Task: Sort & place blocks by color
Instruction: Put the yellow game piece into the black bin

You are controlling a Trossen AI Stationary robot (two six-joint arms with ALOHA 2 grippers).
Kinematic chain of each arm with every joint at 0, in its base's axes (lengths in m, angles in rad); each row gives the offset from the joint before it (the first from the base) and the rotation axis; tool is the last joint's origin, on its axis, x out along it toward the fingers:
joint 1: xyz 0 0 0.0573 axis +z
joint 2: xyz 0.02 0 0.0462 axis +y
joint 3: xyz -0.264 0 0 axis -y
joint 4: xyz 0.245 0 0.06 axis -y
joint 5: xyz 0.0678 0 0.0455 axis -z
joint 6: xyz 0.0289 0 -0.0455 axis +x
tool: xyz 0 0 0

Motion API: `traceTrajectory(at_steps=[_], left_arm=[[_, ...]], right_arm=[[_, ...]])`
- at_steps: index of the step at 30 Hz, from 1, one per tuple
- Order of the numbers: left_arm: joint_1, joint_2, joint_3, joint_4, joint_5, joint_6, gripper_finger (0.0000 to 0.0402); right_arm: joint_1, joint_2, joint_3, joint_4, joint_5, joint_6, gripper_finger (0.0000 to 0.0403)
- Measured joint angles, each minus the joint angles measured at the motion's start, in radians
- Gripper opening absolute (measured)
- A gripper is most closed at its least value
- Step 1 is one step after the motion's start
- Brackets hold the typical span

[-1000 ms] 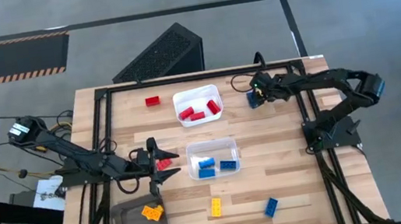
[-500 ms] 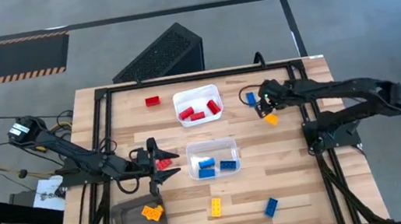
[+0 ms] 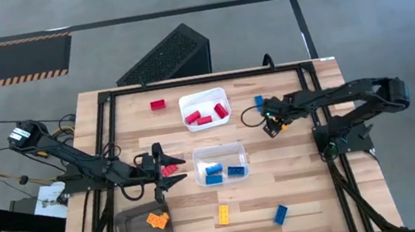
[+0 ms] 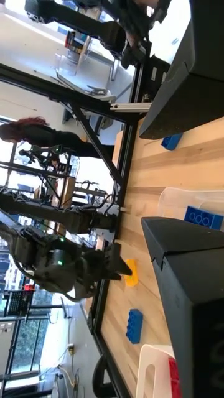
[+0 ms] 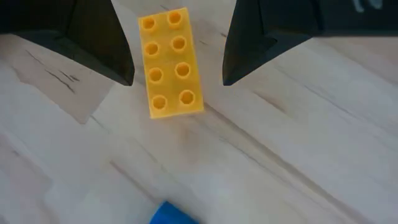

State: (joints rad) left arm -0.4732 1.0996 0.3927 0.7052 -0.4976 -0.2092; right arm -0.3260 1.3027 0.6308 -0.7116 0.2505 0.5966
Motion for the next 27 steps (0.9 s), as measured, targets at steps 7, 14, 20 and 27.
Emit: traceTrajectory(at_steps=[7, 14, 20, 27], left_arm=[[0.000, 0.000, 0.000, 0.000, 0.004, -0.009, 0.0205], [0.000, 0.000, 0.000, 0.000, 0.004, -0.007, 0.0205], [0.000, 0.000, 0.000, -0.003, 0.005, -0.005, 0.0205], [0.000, 0.000, 0.000, -0.005, 0.004, -0.006, 0.0205]], right_arm=[[-0.020, 0.124, 0.005, -0.002, -0.082, -0.028, 0.0270], [-0.022, 0.181, 0.009, 0.010, -0.108, -0.044, 0.0258], [0.013, 0.146, 0.003, 0.012, -0.119, -0.037, 0.0168], [0.070, 0.021, -0.002, 0.025, -0.163, -0.007, 0.0118]])
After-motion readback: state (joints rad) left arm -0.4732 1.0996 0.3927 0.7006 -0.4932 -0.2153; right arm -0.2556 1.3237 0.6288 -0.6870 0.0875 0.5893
